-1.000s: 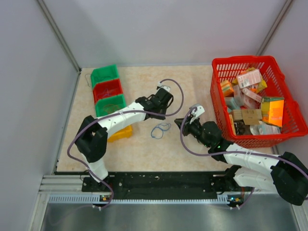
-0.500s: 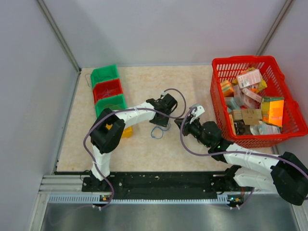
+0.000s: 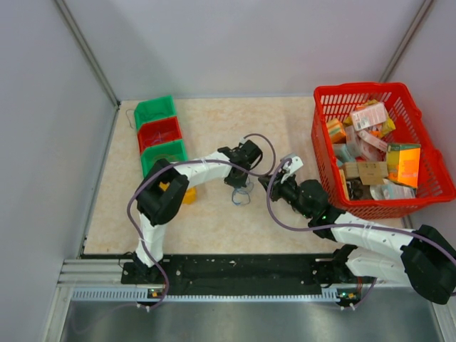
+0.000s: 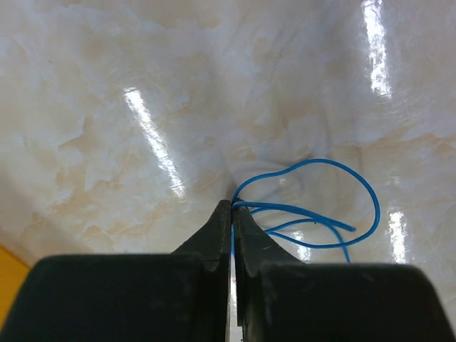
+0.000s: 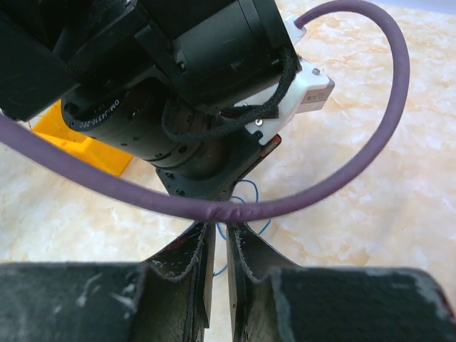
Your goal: Untangle the cables
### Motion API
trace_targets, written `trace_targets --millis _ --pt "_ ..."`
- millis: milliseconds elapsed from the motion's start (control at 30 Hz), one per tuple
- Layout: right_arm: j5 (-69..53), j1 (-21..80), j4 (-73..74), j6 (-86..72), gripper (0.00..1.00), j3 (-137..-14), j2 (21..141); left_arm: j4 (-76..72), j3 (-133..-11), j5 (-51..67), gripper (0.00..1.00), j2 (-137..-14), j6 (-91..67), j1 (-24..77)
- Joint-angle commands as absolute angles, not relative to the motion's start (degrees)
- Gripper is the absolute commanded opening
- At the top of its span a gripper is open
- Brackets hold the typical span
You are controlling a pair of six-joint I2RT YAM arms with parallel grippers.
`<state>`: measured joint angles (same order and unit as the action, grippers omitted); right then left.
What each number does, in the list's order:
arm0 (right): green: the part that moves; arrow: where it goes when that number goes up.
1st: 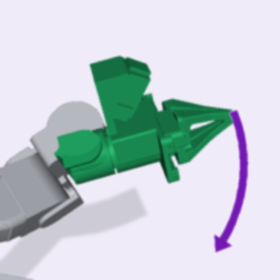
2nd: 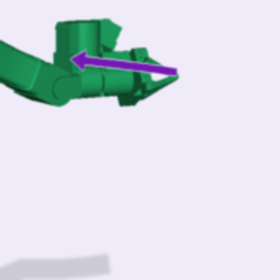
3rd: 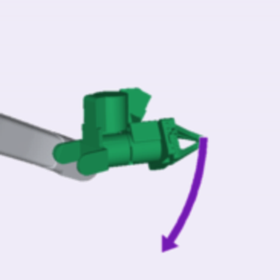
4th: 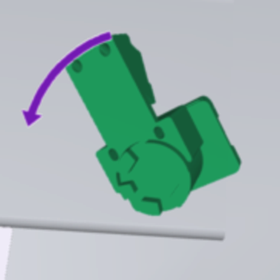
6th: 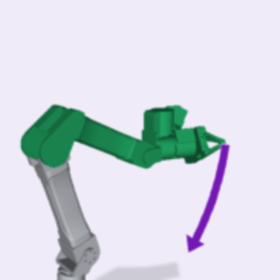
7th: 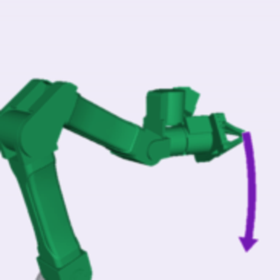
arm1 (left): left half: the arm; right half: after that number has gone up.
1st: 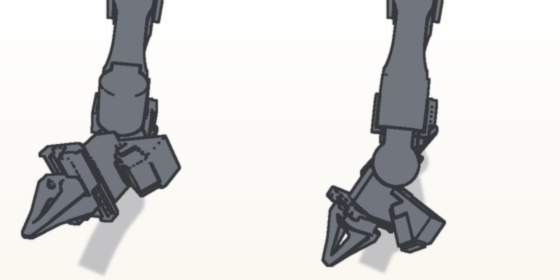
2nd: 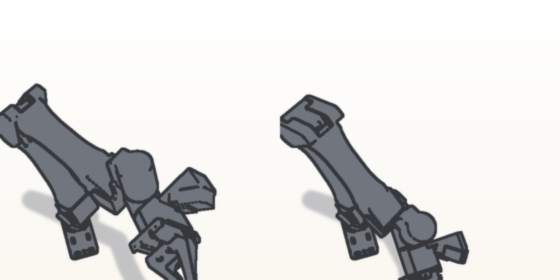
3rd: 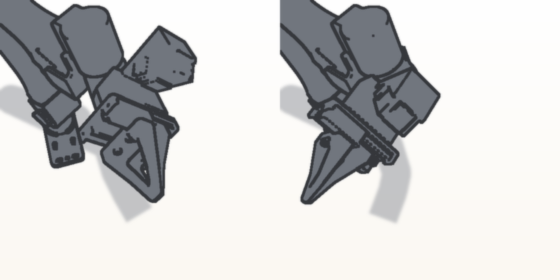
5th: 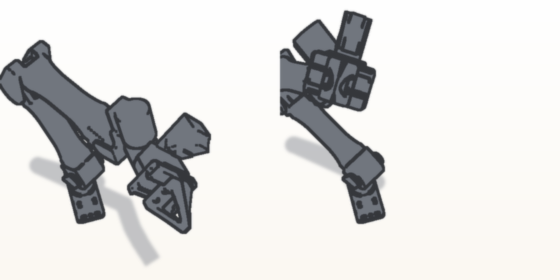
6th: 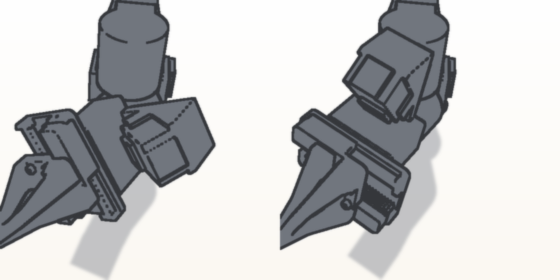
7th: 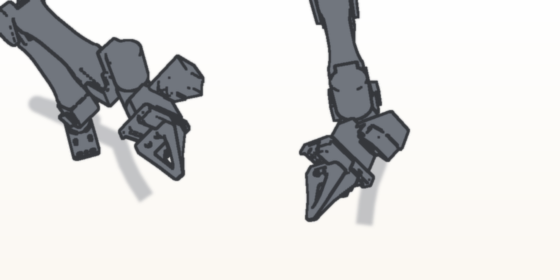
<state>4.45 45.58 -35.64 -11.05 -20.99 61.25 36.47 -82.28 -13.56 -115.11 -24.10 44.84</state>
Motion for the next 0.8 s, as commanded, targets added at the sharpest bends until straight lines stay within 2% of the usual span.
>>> trace_targets --millis 0,167,367,433,600,767 --pt "4.4 46.1 -38.4 -10.7 0.11 -21.2 61.4 35.5 -81.8 -14.4 0.0 -109.0 -24.0 42.2" --pt "4.3 46.1 -38.3 -10.7 0.11 -21.3 61.7 32.3 -79.5 -8.9 0.0 -100.0 -26.0 36.1" --pt "4.2 46.1 -38.3 -10.9 0.11 -21.4 61.9 27.0 -76.5 1.8 0.0 -89.9 -31.0 24.2" --pt "4.0 46.1 -38.2 -10.9 0.11 -21.5 62.0 26.2 -76.1 1.9 0.0 -87.7 -32.9 20.1" --pt "4.0 46.1 -38.2 -10.9 0.11 -21.5 62.1 24.8 -75.5 1.0 0.0 -85.3 -41.9 8.4" --pt "3.7 46.1 -38.2 -11.1 0.11 -21.7 62.4 20.8 -75.6 7.0 0.0 -88.9 -52.5 -2.0"
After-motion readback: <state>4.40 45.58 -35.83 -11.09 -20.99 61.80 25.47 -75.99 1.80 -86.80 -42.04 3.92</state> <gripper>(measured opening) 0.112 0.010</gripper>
